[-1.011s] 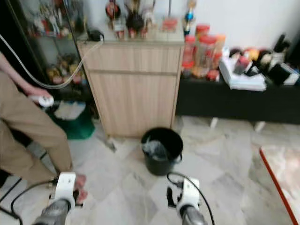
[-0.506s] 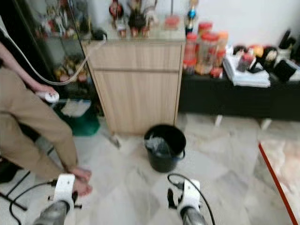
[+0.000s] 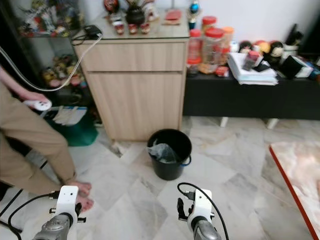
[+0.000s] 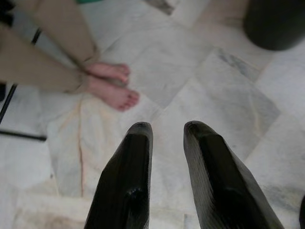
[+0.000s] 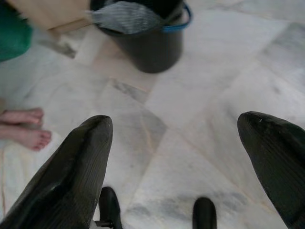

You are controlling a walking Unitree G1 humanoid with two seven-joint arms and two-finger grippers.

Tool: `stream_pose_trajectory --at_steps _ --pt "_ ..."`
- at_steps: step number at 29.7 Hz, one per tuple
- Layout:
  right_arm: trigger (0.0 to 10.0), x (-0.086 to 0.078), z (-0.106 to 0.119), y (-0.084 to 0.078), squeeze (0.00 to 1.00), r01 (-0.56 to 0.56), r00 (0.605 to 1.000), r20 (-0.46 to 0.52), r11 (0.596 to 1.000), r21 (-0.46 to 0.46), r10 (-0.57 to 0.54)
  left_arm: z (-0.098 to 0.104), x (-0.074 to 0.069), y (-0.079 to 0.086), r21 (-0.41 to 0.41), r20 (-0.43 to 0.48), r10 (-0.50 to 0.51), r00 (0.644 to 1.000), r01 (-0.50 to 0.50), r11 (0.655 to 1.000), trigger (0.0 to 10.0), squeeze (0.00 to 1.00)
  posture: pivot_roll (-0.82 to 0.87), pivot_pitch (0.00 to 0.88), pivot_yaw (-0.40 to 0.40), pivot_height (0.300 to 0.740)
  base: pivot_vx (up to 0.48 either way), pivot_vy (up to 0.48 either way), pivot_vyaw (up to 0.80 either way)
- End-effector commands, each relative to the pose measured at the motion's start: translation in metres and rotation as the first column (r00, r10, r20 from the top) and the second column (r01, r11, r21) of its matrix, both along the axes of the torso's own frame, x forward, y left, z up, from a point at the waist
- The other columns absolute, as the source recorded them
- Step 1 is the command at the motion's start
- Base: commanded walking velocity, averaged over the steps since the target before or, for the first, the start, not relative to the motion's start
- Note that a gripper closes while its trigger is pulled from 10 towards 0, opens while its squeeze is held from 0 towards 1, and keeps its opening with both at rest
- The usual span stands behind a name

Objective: Picking trash to rubbish bin

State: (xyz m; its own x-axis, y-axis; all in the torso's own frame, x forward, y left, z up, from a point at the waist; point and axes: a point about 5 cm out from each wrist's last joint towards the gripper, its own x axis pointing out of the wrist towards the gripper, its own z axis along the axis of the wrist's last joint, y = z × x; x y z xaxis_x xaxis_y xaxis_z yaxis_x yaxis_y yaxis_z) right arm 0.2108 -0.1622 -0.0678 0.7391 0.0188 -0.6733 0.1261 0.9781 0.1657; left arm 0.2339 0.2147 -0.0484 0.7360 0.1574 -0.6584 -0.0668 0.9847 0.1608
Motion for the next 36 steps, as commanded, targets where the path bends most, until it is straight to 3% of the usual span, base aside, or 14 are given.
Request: stream_pose_trajectory --at_steps 1,36 --pt "10.0 -0.0045 -0.0027 -0.0017 0.0 0.006 1.0 -0.021 1.0 -0.005 -0.007 0.0005 0.0013 -0.0002 0.008 -0.005 -0.005 1.0 0.005 1.0 10.0 0.0 0.0 0.0 0.018 0.74 0.0 0.0 -0.8" --pt "10.0 -0.0056 -0.0031 -0.009 0.0 0.011 0.999 -0.033 0.998 -0.056 -0.012 0.0007 0.0019 -0.0004 0.0 -0.006 0.009 1.0 -0.009 1.0 10.0 0.0 -0.01 0.0 0.013 0.74 0.0 0.0 -0.8"
